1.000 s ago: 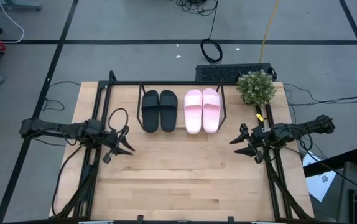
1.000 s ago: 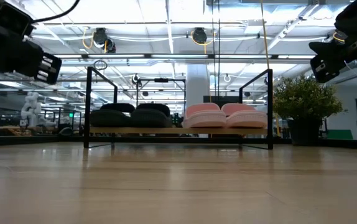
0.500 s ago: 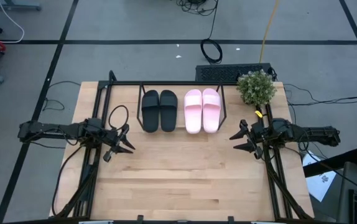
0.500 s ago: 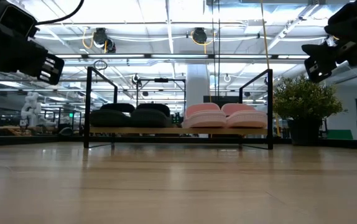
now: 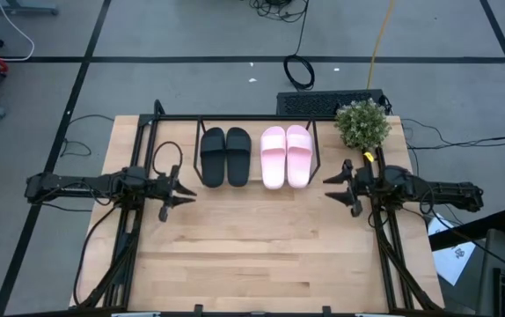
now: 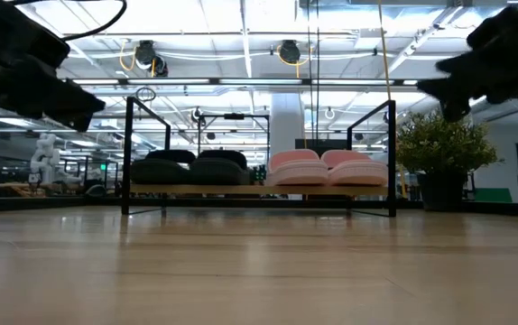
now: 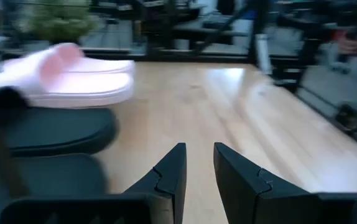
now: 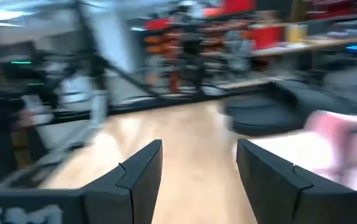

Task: Pick and place slides into the shelf
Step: Return to Home Position

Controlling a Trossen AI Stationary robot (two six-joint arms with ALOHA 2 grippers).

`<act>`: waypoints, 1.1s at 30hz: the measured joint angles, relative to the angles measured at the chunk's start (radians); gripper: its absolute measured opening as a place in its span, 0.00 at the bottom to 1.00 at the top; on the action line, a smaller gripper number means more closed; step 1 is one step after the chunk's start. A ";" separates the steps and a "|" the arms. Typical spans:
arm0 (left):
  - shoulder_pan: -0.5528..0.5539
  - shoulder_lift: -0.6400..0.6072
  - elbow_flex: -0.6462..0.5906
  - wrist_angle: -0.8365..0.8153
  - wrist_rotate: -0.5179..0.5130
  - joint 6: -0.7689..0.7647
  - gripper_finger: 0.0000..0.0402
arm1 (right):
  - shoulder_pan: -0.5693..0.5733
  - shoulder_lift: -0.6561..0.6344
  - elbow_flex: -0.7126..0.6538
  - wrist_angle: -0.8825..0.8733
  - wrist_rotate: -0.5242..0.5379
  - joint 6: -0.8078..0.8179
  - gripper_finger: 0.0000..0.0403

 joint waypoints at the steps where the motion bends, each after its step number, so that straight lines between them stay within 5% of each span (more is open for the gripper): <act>1: 0.001 0.000 0.000 -0.002 -0.023 0.003 0.21 | 0.000 0.004 0.001 -0.013 0.044 -0.001 0.49; 9: -0.001 0.024 0.000 -0.013 -0.039 0.003 0.21 | 0.000 0.013 -0.007 -0.071 0.145 -0.041 0.49; 33: -0.001 0.086 0.000 0.052 -0.039 -0.075 0.21 | 0.000 0.018 -0.064 0.038 0.150 -0.046 0.49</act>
